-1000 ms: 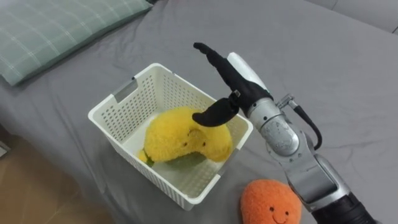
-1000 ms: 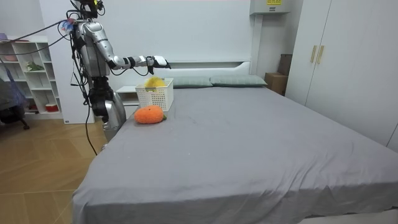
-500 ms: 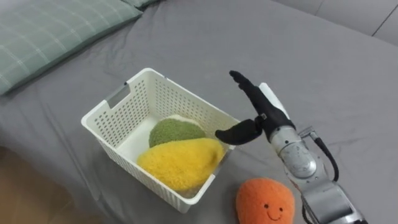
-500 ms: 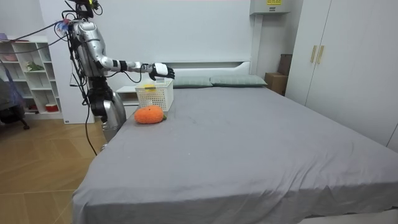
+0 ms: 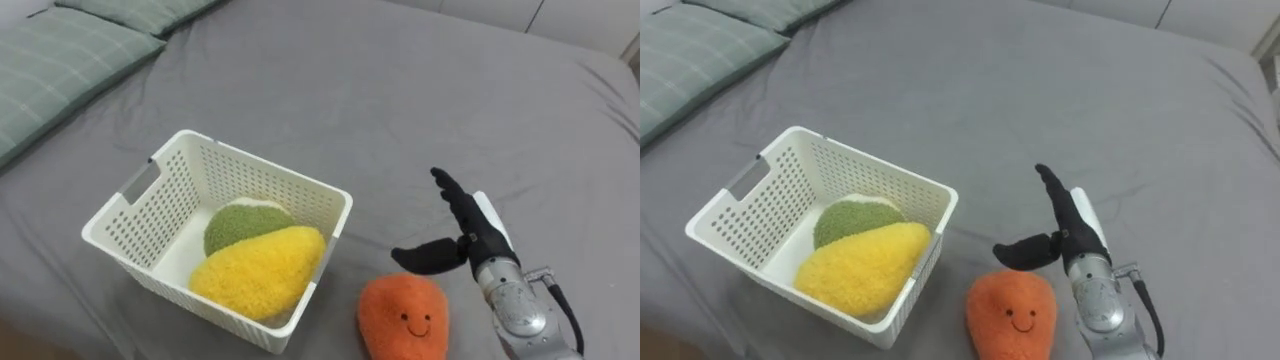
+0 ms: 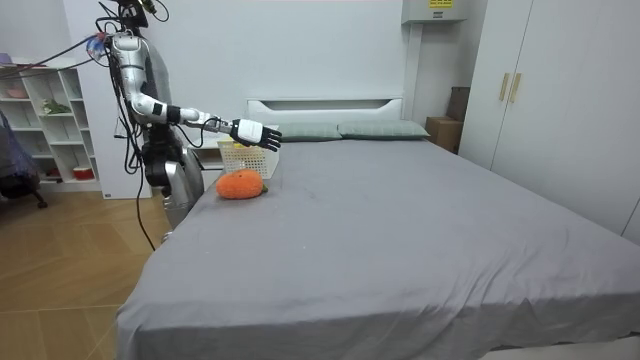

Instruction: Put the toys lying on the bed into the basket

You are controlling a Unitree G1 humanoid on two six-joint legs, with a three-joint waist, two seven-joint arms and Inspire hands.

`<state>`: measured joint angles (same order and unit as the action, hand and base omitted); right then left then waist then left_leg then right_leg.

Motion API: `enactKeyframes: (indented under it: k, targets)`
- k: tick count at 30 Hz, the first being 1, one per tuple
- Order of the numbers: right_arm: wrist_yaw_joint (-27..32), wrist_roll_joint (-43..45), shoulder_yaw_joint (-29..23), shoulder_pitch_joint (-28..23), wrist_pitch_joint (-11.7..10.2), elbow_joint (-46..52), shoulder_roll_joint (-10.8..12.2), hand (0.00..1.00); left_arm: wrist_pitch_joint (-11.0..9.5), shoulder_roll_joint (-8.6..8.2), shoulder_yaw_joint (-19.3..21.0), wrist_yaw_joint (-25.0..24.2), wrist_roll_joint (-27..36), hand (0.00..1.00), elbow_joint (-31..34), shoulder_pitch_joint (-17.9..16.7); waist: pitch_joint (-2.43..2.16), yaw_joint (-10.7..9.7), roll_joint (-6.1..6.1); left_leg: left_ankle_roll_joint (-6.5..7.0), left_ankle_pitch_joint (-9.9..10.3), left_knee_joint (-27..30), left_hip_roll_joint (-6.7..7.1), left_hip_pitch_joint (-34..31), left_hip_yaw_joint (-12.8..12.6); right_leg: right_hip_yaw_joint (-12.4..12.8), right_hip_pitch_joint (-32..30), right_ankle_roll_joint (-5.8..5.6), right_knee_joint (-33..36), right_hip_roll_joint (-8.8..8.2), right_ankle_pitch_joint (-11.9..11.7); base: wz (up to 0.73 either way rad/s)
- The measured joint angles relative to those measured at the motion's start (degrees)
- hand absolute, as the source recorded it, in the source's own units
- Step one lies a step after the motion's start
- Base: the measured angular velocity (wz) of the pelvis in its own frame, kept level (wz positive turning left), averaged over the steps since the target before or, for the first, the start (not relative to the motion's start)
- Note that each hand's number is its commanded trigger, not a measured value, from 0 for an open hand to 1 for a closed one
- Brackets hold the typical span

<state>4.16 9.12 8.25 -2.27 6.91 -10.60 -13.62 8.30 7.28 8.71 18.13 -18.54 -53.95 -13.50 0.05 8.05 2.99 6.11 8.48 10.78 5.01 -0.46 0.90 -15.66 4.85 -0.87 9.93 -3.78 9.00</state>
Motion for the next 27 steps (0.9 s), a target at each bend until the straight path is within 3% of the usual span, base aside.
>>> enactKeyframes:
  k: [3,10,16,27]
  targets:
    - [0.47,0.00,-0.90,-1.01,-0.03,0.00,0.00,0.00,-0.16,0.00,-0.01,0.05,0.14,0.00,1.02,-0.28,-0.11,-0.45,0.20,0.02,0.05,0.00,-0.22,0.23,-0.64,0.56,0.06,0.00,-0.07,0.13,0.00,-0.08]
    - [0.62,0.50,-1.01,-2.37,-0.97,-5.01,0.68,0.00,-1.67,-0.03,-0.03,0.07,0.13,0.00,-0.43,-0.88,0.12,-0.84,0.43,0.08,0.16,-0.54,-0.23,1.06,-1.11,1.45,0.43,0.00,-0.17,0.50,0.00,-0.05]
    - [0.31,0.45,-0.41,-2.40,-1.25,-10.35,1.42,0.00,-1.68,-0.02,-0.10,0.07,0.15,0.00,-0.73,-0.77,0.34,-0.57,0.57,0.04,0.21,-0.50,-0.29,0.87,-1.22,1.52,0.23,0.00,-0.23,0.57,0.00,0.00]
    - [-4.51,0.71,1.87,-2.49,-1.21,-13.43,2.64,0.00,-1.21,-0.01,-0.12,0.05,0.11,0.00,-0.73,-1.14,0.22,-0.61,0.91,0.03,0.37,-0.31,-0.28,0.37,-0.77,1.26,0.00,0.01,-0.33,0.67,-0.01,0.01]
